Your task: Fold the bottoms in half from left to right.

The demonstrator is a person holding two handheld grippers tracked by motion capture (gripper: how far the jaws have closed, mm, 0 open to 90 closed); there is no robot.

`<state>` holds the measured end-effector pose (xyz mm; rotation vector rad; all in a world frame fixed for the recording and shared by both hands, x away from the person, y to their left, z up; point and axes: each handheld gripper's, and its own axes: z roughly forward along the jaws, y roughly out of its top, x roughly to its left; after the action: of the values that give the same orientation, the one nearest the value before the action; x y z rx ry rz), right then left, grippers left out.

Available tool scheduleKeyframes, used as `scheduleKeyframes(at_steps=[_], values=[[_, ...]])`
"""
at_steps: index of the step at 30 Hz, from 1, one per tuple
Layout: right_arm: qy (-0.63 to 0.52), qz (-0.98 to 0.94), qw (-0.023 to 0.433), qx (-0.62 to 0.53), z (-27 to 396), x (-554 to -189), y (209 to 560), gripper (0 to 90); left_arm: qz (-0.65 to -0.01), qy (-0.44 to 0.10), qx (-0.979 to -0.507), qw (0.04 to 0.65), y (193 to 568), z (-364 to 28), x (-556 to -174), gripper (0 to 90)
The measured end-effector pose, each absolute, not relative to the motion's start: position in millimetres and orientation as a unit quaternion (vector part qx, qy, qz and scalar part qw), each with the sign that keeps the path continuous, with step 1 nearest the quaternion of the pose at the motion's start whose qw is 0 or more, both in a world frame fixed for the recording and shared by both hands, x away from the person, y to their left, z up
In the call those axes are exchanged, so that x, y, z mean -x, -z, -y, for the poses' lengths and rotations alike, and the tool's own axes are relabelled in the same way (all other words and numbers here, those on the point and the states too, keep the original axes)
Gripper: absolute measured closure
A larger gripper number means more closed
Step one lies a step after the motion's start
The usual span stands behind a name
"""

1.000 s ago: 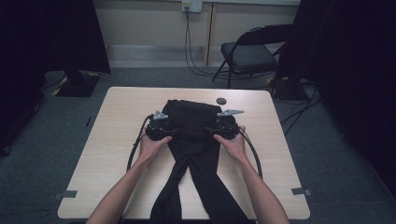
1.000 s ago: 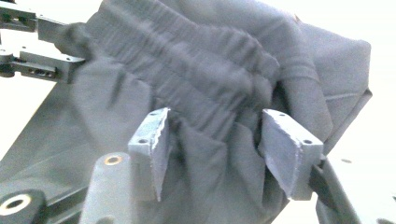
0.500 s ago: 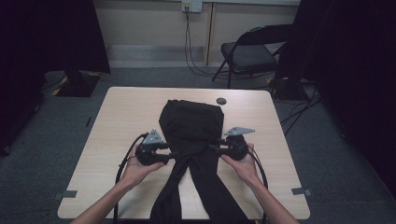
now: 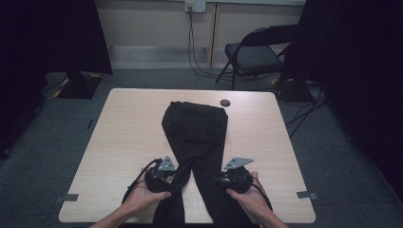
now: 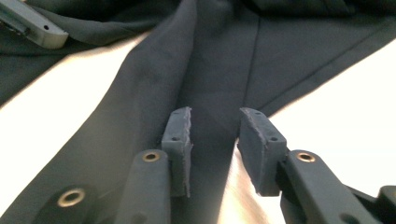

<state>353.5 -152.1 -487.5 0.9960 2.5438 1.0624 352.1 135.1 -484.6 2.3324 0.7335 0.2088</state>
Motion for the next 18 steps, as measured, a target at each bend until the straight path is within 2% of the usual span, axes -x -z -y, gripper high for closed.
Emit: scheduleKeyframes(at_steps=[3,4,6,8,9,11,18], values=[[-0.357,-0.863,0.108,-0.340,151.5,-352.9,490.3,64.9,-0.273,-0.078,-0.897,0.338,485.1,-132.9,-350.5,49.1],[-0.357,-0.863,0.110,-0.341,151.1,-352.4,490.5,66.2,-0.271,-0.077,-0.897,0.340,484.2,-132.1,-350.3,58.0],[-0.357,-0.865,0.115,-0.334,149.5,-350.7,490.4,72.9,-0.268,-0.087,-0.899,0.335,481.8,-130.8,-351.3,74.2],[-0.356,-0.867,0.119,-0.328,147.0,-349.5,489.8,82.1,-0.269,-0.073,-0.892,0.355,477.1,-133.5,-356.7,82.8],[-0.356,-0.868,0.119,-0.326,145.9,-349.7,488.9,85.9,-0.273,-0.064,-0.885,0.372,473.9,-135.8,-359.7,84.9],[-0.364,-0.865,0.113,-0.325,146.3,-350.0,486.5,87.9,-0.285,-0.059,-0.870,0.398,467.4,-141.0,-363.4,85.8],[-0.411,-0.848,0.105,-0.319,145.0,-345.6,467.4,89.0,-0.299,-0.056,-0.833,0.462,439.1,-154.9,-377.3,86.0]])
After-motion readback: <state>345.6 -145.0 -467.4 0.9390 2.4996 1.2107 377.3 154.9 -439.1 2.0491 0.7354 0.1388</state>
